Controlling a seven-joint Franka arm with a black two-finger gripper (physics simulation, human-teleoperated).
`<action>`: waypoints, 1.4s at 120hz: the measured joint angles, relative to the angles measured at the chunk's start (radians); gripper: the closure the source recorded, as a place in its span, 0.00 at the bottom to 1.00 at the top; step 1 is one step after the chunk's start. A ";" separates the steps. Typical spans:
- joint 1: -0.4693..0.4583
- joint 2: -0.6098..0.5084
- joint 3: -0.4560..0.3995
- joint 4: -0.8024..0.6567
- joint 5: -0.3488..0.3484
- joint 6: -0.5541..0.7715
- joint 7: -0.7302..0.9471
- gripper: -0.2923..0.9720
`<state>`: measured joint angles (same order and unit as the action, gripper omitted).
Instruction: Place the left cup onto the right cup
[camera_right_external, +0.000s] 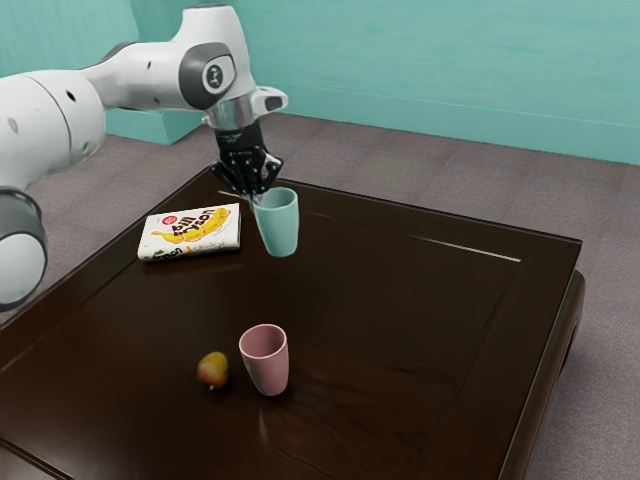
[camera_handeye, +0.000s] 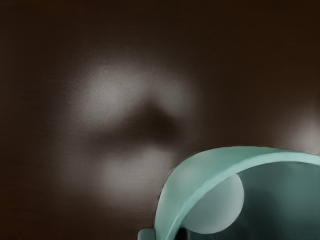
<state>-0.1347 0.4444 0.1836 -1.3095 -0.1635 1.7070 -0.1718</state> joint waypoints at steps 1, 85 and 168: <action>-0.002 -0.009 0.000 -0.011 0.000 0.004 0.000 0.85; -0.059 -0.404 -0.060 -0.627 0.031 0.250 -0.027 0.85; 0.021 -0.548 -0.114 -0.829 0.048 0.343 -0.048 0.85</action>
<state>-0.1137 -0.1033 0.0698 -2.1382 -0.1156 2.0501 -0.2203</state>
